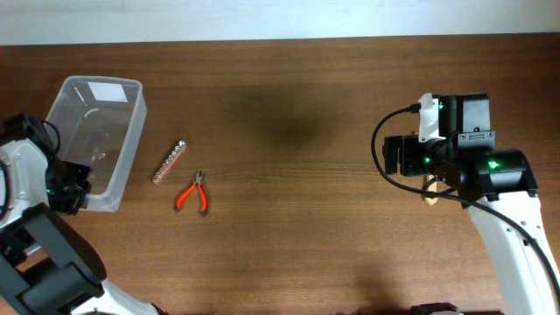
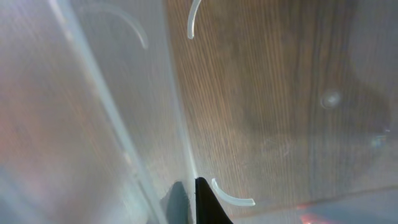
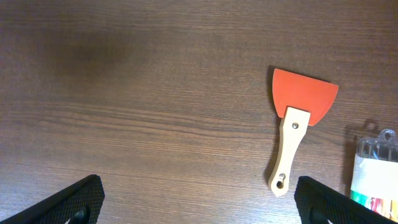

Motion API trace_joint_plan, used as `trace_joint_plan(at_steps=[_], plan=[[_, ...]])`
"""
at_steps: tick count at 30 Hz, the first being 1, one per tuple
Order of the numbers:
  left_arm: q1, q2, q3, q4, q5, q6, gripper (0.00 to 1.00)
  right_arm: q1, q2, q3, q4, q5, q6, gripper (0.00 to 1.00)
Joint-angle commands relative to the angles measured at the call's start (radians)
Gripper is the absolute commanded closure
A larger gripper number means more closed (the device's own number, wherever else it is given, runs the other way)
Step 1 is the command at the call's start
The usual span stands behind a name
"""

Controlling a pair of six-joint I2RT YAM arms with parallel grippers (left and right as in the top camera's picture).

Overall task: Pack container
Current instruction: 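Drag the clear container with the left gripper to the table center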

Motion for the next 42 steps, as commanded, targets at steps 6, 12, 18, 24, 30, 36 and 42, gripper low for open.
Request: trace_joint_plan(at_steps=[6,12,18,24,30,36,42], plan=[[-0.077,-0.134,0.071,0.036,0.003,0.181,0.98,0.006,0.0,0.032,0.003,0.06,0.001,0.01],[-0.211,-0.201,0.14,0.077,0.018,0.358,0.98,0.006,-0.003,0.052,-0.006,0.158,0.008,0.01],[-0.414,-0.235,0.154,0.118,0.109,0.531,0.98,-0.021,-0.026,0.074,-0.039,0.339,0.124,0.01],[-0.641,-0.216,0.15,0.115,0.107,0.698,0.98,-0.149,-0.058,0.106,-0.094,0.36,0.247,0.01],[-0.791,-0.145,0.142,0.092,0.106,0.73,0.98,-0.258,-0.057,0.108,-0.147,0.275,0.257,0.01],[-0.835,-0.004,0.128,0.087,0.107,0.729,0.98,-0.269,-0.057,0.108,-0.144,0.271,0.256,0.01],[-0.835,0.132,0.127,0.074,0.108,0.729,0.98,-0.269,-0.057,0.108,-0.147,0.271,0.256,0.01]])
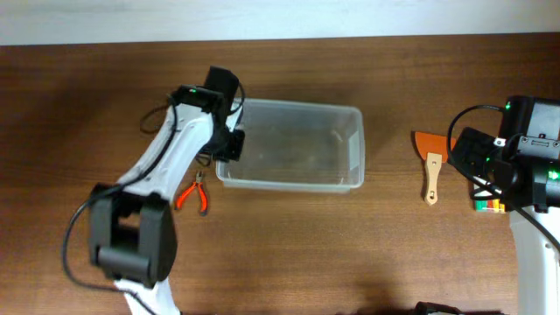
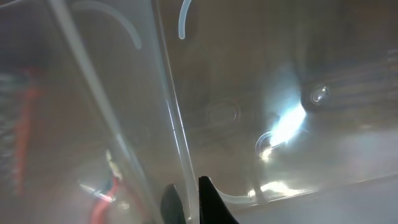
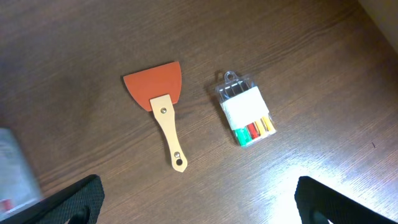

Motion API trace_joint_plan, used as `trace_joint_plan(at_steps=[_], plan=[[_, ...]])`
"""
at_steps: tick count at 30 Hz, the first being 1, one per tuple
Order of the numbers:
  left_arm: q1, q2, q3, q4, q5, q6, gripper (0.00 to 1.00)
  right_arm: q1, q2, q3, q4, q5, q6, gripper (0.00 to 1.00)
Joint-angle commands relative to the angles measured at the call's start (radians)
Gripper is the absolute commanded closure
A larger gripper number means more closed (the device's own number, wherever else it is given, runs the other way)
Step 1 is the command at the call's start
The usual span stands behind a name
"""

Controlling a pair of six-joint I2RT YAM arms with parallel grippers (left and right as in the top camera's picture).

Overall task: Pack container
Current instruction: 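Drag the clear container with the left gripper to the table center, then release the container and move the left gripper over the socket strip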

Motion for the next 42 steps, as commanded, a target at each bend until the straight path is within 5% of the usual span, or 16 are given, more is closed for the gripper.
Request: trace_joint_plan(at_steps=[1,10,13,21,37,42], plan=[[0.001,0.061,-0.003,-0.016,0.02,0.015,0.98,-0.006,-0.01,0.018,0.0,-0.006,0.014,0.01],[-0.001,0.146,-0.005,-0.087,0.019,0.015,0.97,-0.006,-0.01,0.018,0.001,-0.006,0.014,0.01],[-0.001,0.146,-0.005,-0.115,0.019,0.016,0.71,-0.006,-0.01,0.018,0.001,-0.006,0.014,0.01],[-0.001,0.145,0.022,-0.124,0.015,0.016,0.64,-0.006,-0.01,0.018,0.003,-0.006,0.014,0.01],[0.002,0.118,0.554,-0.351,-0.206,0.035,0.56,-0.006,-0.009,0.018,0.004,-0.005,0.014,0.01],[0.062,0.074,0.619,-0.416,-0.319,0.064,0.36,-0.006,-0.003,0.018,0.005,-0.006,0.006,0.01]])
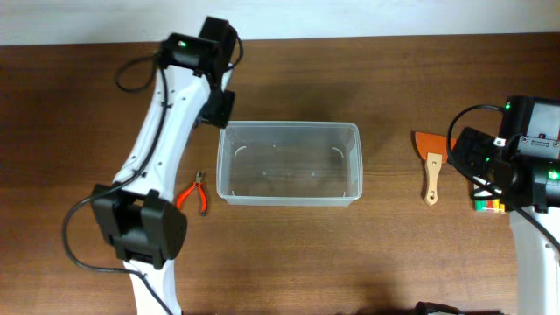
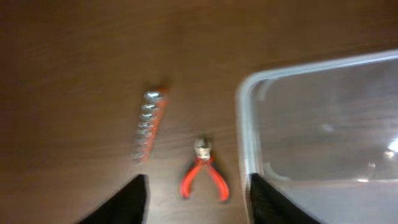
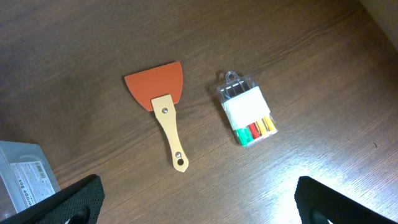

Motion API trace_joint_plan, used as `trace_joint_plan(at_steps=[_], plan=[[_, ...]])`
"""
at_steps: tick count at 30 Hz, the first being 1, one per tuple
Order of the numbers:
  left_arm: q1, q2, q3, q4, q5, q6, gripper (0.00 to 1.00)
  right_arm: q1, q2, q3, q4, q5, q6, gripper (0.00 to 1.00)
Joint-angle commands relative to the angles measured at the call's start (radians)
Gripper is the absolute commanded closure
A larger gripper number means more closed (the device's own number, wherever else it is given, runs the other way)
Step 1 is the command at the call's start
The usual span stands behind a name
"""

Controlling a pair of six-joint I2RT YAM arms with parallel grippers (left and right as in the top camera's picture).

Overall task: Pack container
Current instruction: 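Release the container and move the left gripper over the socket strip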

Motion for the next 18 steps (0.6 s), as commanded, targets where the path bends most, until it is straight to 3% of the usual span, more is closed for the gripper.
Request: trace_joint_plan(at_steps=[1,3,6,12,18], plan=[[0.072,-0.061,0.035,-0.024,-0.107,0.06,0.27,-0.006,0.0,0.018,0.003,-0.002,0.005,0.01],[0.116,-0.061,0.034,-0.028,-0.079,0.091,0.17,-0.006,0.005,0.018,0.004,-0.002,0.005,0.01],[0.18,-0.049,0.013,-0.009,0.013,0.179,0.14,-0.006,0.011,0.018,0.008,-0.002,0.005,0.01],[0.27,-0.045,-0.168,0.137,0.022,0.304,0.0,-0.006,0.019,0.018,0.006,-0.002,0.005,0.01],[0.276,-0.045,-0.423,0.315,0.043,0.415,0.01,-0.006,0.019,0.018,0.006,-0.002,0.005,0.02]])
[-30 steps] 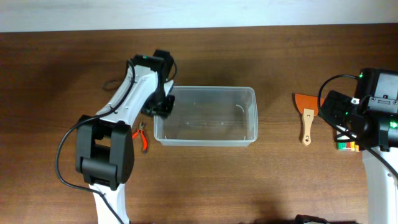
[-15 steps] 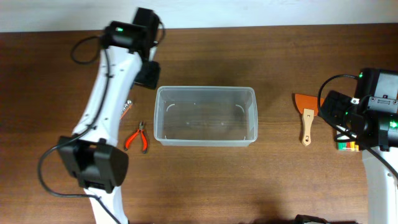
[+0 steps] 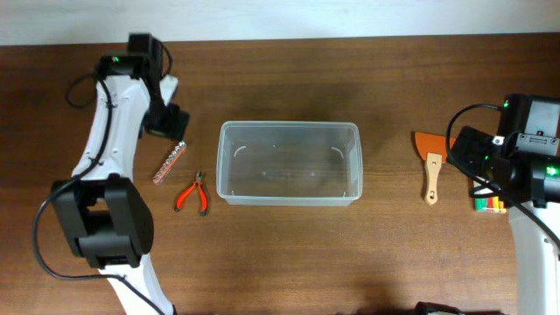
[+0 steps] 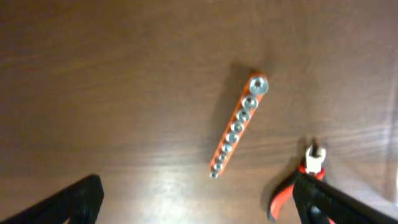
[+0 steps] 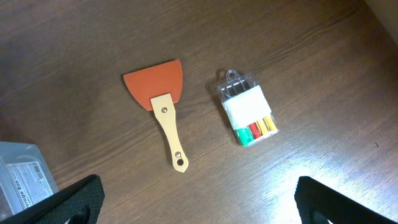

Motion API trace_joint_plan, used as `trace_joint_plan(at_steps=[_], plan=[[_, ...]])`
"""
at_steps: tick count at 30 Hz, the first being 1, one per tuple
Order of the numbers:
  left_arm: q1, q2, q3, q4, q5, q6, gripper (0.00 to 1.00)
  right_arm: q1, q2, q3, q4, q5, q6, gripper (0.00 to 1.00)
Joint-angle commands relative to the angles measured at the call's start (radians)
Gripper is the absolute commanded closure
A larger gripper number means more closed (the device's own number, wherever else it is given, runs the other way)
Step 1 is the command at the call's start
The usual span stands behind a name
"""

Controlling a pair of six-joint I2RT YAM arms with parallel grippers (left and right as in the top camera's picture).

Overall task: Pack container
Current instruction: 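Release the container and move the left gripper over the socket strip, then grasp the orange socket bit strip with the left gripper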

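A clear plastic container (image 3: 289,201) stands empty at the table's middle. Left of it lie an orange rail of silver sockets (image 4: 238,126) and red-handled pliers (image 4: 298,183). My left gripper (image 4: 198,199) hangs open and empty over the socket rail, well apart from the container. On the right lie an orange scraper with a wooden handle (image 5: 163,102) and a clear pack of coloured markers (image 5: 249,116). My right gripper (image 5: 198,199) is open above them with nothing in it.
The container's labelled corner (image 5: 22,174) shows at the lower left of the right wrist view. In the overhead view the pliers (image 3: 192,194) lie between the socket rail (image 3: 169,163) and the container. The table's back edge runs just behind my left arm.
My left gripper was open above the container's back left corner and is now further left, over the socket rail. The container and the right arm have not moved.
The container first stood at the table's far left with my left gripper shut on its wall. Then it was at the table's middle, still held, and the right arm had shifted right. Later the left gripper was open and off it, and now over the sockets.
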Motion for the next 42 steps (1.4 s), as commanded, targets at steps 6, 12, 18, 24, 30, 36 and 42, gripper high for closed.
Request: trace_joint_plan(at_steps=[6,12,18,24,30,36,42], plan=[[-0.002,-0.007,-0.308,0.222,0.035,0.187,0.01,-0.006,0.002,0.018,0.002,-0.002,0.005,0.01],[0.022,-0.005,-0.383,0.319,0.129,0.263,0.01,-0.006,0.002,0.018,0.002,-0.002,0.005,0.01],[0.036,-0.004,-0.425,0.422,0.135,0.279,0.01,-0.006,0.002,0.018,0.003,-0.002,0.004,0.01],[0.062,0.011,-0.425,0.447,0.154,0.279,0.0,-0.006,0.002,0.018,0.003,-0.002,0.001,0.01],[0.06,0.069,-0.425,0.438,0.189,0.27,0.0,-0.006,0.002,0.018,0.006,-0.002,0.001,0.01],[0.06,0.08,-0.425,0.434,0.193,0.27,0.06,-0.006,0.002,0.018,0.006,-0.002,0.001,0.01],[0.061,0.083,-0.431,0.439,0.261,0.271,0.28,-0.006,0.002,0.018,0.006,-0.002,0.001,0.01]])
